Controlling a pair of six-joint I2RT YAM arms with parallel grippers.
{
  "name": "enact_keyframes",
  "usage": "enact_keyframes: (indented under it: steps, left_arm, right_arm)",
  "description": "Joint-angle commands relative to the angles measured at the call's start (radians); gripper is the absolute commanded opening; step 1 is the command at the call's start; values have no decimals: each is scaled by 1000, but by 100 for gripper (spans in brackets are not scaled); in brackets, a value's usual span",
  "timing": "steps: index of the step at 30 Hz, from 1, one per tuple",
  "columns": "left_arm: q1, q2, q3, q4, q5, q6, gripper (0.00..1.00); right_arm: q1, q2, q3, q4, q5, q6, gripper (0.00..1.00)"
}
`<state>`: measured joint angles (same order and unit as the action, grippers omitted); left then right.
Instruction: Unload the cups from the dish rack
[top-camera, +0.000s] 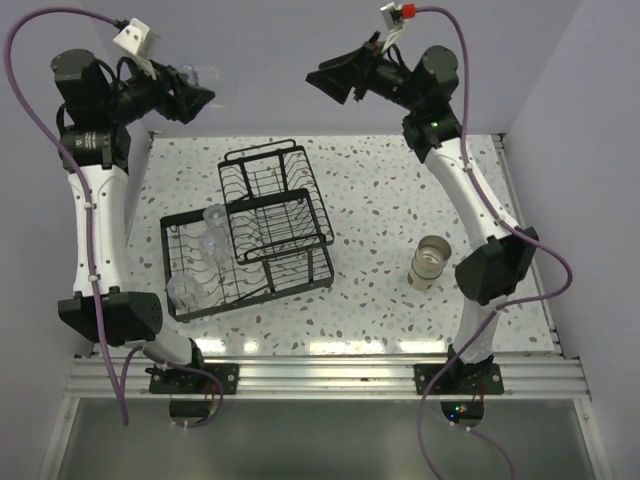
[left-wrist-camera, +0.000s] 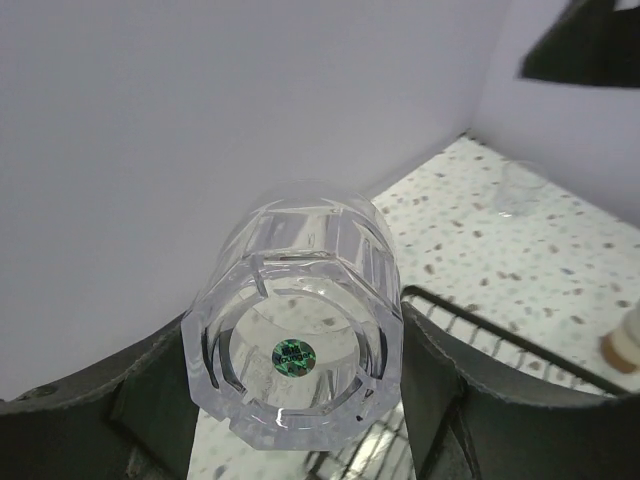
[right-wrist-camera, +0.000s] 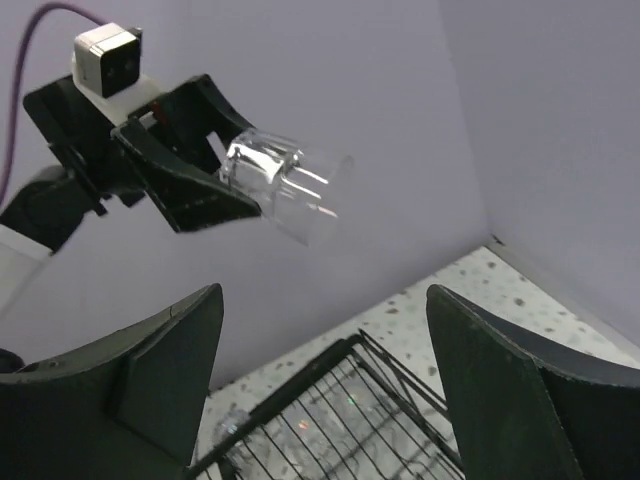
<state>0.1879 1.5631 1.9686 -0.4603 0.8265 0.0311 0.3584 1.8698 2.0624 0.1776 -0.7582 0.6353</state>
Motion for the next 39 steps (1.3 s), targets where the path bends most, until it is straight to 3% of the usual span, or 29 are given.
enact_keyframes:
  steps: [1, 5, 10, 16, 25, 33, 39]
  left_arm:
    - [-83, -15, -46, 270, 164, -248, 0]
    - [-123, -5, -106, 522, 214, -430, 0]
    - [-165, 5, -174, 637, 224, -536, 0]
    - [-206, 40, -177, 687, 223, -566, 0]
    - [-208, 81, -111, 712, 230, -576, 0]
    - [-208, 106, -99, 710, 218, -574, 0]
    - [-214, 118, -82, 715, 221, -577, 0]
  right_arm:
    - [62, 115, 97, 213, -52, 260, 85]
    - [86, 176, 154, 253, -41, 331, 81]
    - [86, 221, 182, 289, -72, 426, 69]
    - [91, 232, 171, 350, -124, 486, 57]
    - [-4, 137, 125, 140, -156, 304, 56]
    - [-6, 120, 123, 276, -236, 391, 54]
    - [47, 140, 143, 243, -199, 389, 55]
